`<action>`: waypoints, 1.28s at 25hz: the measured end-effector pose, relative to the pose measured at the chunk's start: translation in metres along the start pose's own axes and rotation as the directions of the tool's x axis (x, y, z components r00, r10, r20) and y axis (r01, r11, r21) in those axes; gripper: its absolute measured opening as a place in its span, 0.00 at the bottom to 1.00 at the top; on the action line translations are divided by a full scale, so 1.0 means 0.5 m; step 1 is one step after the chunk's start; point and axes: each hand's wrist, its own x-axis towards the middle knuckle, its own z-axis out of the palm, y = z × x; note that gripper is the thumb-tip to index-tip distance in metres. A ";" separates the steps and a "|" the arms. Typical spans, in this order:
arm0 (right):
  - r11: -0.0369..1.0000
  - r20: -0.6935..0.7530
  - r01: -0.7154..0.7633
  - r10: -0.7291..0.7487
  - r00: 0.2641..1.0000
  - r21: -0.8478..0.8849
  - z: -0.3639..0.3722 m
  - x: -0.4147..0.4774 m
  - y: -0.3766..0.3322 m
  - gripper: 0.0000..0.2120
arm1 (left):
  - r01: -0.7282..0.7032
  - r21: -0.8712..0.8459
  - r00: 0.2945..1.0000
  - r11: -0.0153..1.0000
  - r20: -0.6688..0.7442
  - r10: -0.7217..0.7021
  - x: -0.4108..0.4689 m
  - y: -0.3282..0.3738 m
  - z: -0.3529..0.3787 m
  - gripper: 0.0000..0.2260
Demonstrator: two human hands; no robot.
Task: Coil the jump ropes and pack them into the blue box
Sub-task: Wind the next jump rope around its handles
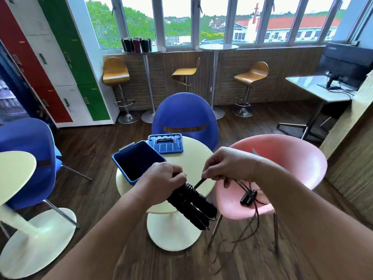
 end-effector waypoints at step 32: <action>0.922 -0.018 0.062 -0.074 0.997 -0.383 0.018 0.014 -0.031 0.06 | 0.062 -0.007 0.998 0.998 -0.031 -0.062 -0.015 0.018 -0.078 0.12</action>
